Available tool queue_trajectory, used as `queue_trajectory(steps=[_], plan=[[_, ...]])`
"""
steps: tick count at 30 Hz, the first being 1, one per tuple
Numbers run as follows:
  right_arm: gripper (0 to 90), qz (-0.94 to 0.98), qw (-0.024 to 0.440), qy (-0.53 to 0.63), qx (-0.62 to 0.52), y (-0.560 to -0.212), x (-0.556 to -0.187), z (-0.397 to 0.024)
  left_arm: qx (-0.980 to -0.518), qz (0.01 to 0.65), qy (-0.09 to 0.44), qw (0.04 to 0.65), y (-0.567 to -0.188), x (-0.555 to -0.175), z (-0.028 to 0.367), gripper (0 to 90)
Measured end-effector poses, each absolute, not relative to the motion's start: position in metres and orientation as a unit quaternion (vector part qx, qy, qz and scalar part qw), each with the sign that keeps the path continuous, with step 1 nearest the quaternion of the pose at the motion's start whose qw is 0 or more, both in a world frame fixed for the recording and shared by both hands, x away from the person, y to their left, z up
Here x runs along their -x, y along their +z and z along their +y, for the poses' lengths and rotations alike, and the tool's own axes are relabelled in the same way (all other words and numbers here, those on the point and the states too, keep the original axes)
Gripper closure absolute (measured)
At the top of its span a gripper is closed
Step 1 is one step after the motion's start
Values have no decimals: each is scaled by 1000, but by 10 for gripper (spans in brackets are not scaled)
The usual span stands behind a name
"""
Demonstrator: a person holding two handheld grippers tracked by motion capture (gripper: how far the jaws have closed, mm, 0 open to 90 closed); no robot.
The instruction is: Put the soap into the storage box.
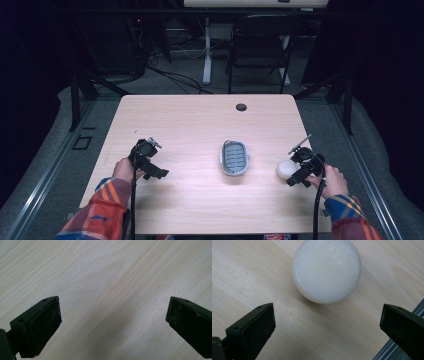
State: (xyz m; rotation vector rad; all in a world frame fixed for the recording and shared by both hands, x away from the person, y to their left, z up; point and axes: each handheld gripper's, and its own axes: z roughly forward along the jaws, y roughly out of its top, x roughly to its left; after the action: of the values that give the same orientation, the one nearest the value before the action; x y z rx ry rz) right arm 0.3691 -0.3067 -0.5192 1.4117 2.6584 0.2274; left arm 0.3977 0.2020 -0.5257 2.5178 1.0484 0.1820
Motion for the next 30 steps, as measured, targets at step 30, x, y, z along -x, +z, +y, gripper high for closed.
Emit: queue_trajectory(steps=[30], plan=[[0, 883, 44, 62, -462, -530, -405, -287, -902, 376, 66, 201, -526, -398, 201, 0]])
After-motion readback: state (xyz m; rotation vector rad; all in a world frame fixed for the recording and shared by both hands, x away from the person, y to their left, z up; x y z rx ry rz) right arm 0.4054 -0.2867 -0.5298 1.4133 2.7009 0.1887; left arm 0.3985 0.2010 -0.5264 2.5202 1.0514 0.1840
